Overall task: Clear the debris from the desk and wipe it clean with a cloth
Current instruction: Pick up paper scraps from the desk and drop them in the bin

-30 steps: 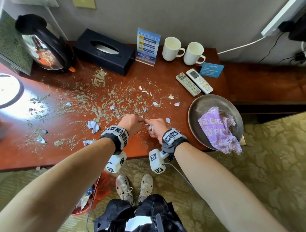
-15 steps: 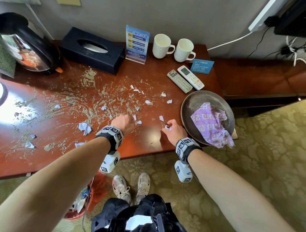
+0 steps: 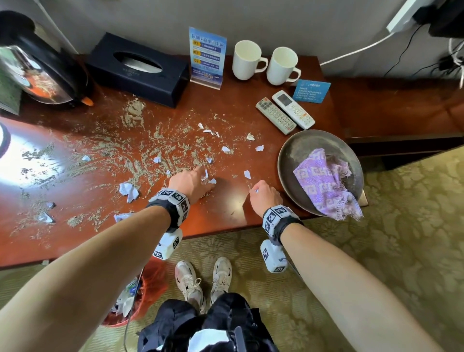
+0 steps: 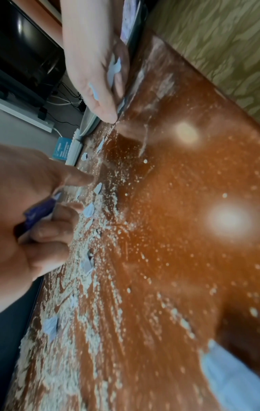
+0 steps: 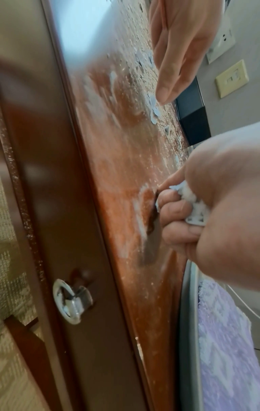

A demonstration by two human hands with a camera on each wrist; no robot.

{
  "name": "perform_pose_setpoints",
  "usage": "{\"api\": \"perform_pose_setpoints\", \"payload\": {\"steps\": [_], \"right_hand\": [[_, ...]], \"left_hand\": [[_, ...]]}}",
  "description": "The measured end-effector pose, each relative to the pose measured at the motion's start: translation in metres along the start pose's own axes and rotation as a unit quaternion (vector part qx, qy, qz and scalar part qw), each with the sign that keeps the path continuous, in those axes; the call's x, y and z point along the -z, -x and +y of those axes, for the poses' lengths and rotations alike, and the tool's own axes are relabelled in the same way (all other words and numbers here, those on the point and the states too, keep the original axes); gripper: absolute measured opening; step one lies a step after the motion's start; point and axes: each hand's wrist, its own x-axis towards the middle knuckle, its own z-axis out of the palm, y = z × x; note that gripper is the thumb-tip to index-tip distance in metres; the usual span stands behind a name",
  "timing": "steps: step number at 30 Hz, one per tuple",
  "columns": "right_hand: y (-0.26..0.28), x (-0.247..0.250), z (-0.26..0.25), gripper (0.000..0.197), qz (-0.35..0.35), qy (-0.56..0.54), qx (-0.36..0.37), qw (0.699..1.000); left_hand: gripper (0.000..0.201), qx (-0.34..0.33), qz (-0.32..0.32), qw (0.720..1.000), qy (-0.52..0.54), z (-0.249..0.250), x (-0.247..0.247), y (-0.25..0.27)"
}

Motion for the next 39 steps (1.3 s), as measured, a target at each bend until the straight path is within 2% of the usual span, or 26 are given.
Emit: {"api": "perform_pose_setpoints", "payload": {"steps": [5,9,15,22,27,29,39], "right_hand": [[0.000,0.006,-0.007,0.034,-0.020,-0.042,0.008,0.999],[-0.005,0.011,-0.011,0.047,-0.023,-0.039,0.038,0.998],[-0.019,0.012,-0.014,0.026,-0.013,-0.073,0.023,0.997],[-0.031,0.005,-0.013,0.029,-0.010,0.025,0.081,0.996],[-0.032,0.002,-0.014,0.013,0.008,0.073,0.104,0.992],[-0.031,-0.001,-0.014,0.013,0.011,0.080,0.104,0.991],[-0.029,0.001,-0.024,0.039,-0.050,0.061,0.074,0.994]], "left_hand": [[0.058,0.012,0.023,1.000,0.011,0.007,-0.005,-0.006],[0.061,0.037,0.013,0.999,-0.020,0.011,-0.004,-0.010],[0.046,0.041,0.021,0.999,-0.008,0.006,-0.007,-0.017],[0.030,0.031,0.012,0.999,-0.008,0.002,-0.006,-0.020],[0.028,0.023,0.008,1.000,-0.012,0.005,-0.003,-0.019],[0.027,0.021,-0.001,1.000,-0.009,0.006,-0.001,-0.020],[0.032,0.026,-0.015,0.999,0.044,-0.001,0.011,-0.004]]}}
